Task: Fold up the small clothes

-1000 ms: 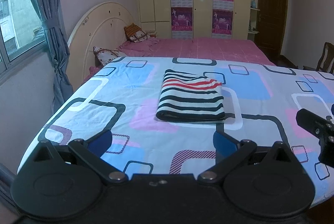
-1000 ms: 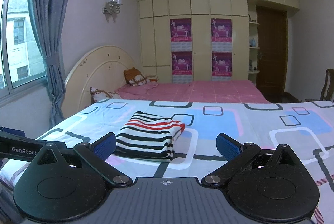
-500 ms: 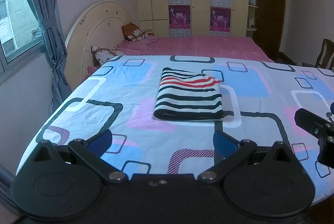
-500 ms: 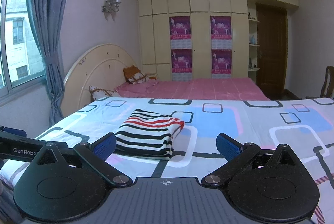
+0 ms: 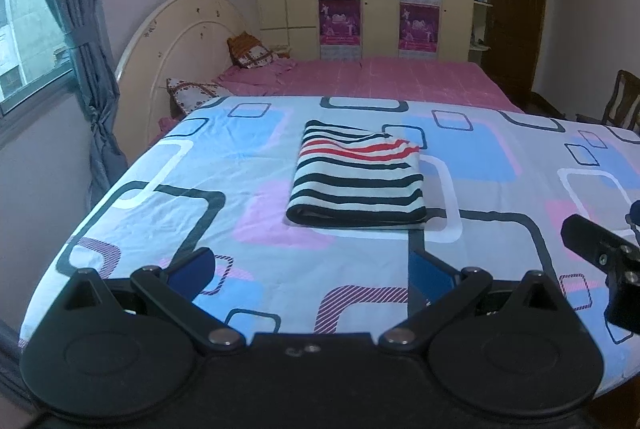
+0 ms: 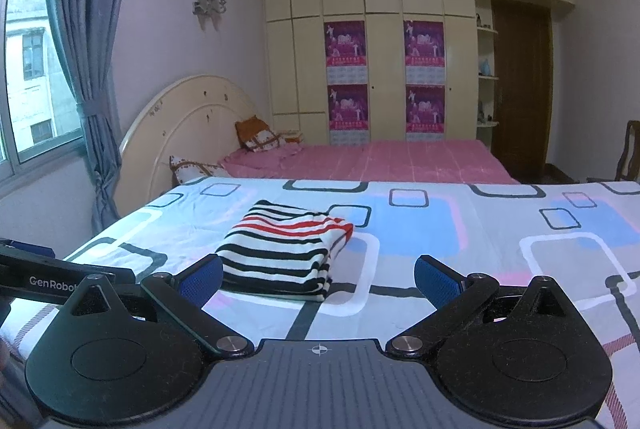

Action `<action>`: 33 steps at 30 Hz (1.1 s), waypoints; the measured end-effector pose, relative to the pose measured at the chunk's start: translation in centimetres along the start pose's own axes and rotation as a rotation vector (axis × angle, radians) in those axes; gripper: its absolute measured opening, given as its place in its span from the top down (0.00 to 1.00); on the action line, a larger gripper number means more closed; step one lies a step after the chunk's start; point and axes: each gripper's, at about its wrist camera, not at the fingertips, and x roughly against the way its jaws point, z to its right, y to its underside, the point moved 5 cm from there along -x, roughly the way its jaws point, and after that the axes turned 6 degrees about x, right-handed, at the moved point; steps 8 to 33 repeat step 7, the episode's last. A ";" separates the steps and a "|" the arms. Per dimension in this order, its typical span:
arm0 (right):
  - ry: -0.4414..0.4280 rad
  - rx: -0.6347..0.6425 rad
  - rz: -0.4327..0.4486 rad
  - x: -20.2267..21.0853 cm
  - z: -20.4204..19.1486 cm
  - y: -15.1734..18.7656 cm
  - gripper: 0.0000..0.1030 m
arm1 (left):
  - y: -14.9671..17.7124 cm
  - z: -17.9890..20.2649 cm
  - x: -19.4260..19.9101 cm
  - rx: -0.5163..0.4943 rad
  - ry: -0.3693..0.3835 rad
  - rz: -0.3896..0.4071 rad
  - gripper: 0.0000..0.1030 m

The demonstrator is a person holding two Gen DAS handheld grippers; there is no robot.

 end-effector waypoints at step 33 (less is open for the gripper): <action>0.007 -0.007 -0.037 -2.2 0.6 0.4 0.02 | -0.5 0.1 -2.7 0.014 -0.008 0.001 0.00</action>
